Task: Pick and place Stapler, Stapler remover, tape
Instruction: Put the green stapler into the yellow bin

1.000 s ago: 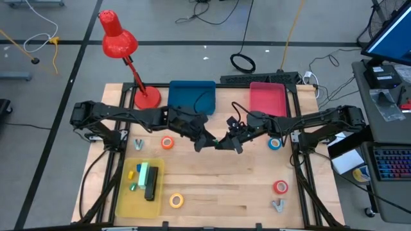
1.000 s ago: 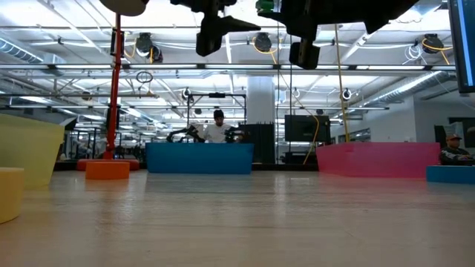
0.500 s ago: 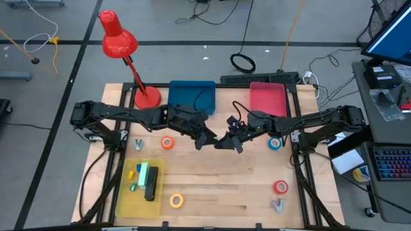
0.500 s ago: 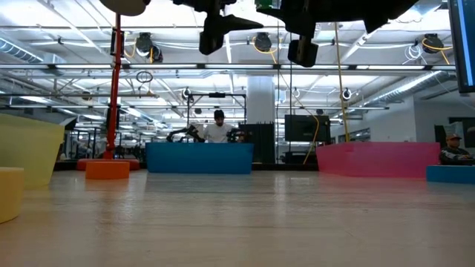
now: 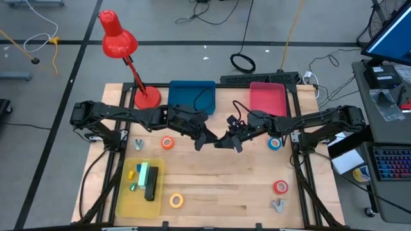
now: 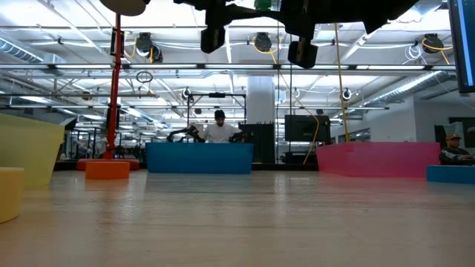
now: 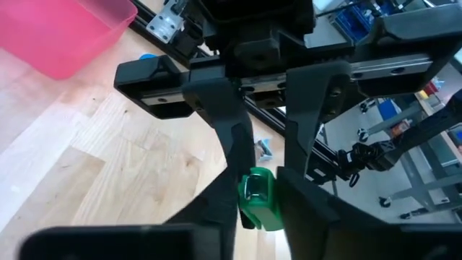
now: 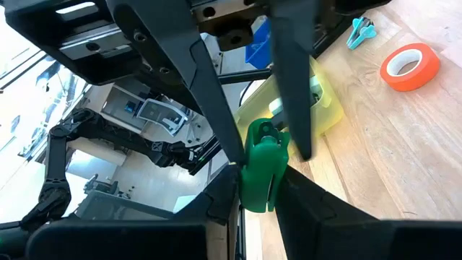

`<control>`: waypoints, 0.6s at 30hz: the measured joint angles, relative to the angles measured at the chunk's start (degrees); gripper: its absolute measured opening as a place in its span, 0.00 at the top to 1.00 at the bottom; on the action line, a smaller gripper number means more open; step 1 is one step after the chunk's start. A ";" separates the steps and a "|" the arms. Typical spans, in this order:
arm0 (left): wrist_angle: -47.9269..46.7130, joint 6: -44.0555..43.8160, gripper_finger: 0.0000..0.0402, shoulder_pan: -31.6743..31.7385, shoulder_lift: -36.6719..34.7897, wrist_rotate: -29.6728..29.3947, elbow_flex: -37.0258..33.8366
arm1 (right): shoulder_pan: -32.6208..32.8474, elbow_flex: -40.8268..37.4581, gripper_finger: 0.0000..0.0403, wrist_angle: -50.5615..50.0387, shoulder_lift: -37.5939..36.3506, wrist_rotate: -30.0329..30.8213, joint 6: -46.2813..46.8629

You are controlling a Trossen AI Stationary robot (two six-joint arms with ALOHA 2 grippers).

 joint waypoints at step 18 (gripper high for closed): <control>-0.89 0.86 0.90 -0.57 0.02 0.33 0.07 | 0.01 -0.02 0.63 -0.06 0.00 -0.54 -2.16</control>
